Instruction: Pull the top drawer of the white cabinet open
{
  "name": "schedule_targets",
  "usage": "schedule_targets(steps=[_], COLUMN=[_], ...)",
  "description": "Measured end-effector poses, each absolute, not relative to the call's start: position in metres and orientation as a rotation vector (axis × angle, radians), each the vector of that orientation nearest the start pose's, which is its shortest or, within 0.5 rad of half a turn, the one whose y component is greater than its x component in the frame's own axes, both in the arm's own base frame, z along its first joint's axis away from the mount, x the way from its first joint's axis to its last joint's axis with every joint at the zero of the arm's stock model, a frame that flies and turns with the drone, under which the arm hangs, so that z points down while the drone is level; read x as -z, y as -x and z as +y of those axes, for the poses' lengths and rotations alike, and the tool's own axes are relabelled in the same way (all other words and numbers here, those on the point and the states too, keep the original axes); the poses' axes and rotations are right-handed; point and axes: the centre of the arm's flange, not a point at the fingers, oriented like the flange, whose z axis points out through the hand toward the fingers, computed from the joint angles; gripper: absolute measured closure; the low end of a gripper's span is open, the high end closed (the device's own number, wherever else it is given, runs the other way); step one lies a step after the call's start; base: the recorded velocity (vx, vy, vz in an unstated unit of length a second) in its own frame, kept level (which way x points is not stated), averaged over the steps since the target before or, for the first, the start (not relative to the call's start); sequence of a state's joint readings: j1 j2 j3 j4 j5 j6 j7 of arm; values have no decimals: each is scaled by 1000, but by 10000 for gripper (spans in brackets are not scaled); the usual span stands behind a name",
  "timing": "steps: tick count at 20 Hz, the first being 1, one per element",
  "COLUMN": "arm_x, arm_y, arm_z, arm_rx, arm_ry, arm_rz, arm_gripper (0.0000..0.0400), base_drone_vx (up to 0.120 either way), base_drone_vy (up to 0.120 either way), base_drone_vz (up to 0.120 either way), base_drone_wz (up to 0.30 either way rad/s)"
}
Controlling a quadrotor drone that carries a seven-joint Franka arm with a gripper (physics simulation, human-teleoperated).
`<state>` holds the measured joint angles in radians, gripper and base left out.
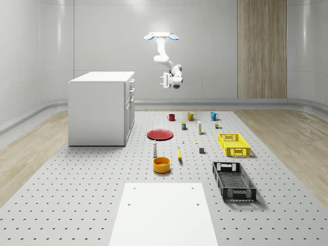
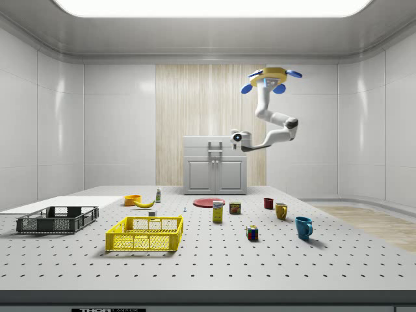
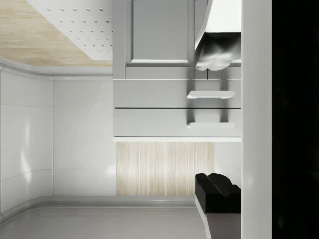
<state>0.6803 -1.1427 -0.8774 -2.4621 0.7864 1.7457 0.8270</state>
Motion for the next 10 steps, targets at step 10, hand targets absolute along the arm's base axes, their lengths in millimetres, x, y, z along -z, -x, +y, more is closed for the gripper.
schedule_targets(steps=[10], arm_x=[-591], arm_y=[-307], arm_z=[-100], arm_rx=[-613], arm_ry=[1484], arm_rz=[613], arm_gripper=[95], base_drone_vx=[0], base_drone_vy=[-44], base_drone_vz=[0], base_drone_wz=[0])
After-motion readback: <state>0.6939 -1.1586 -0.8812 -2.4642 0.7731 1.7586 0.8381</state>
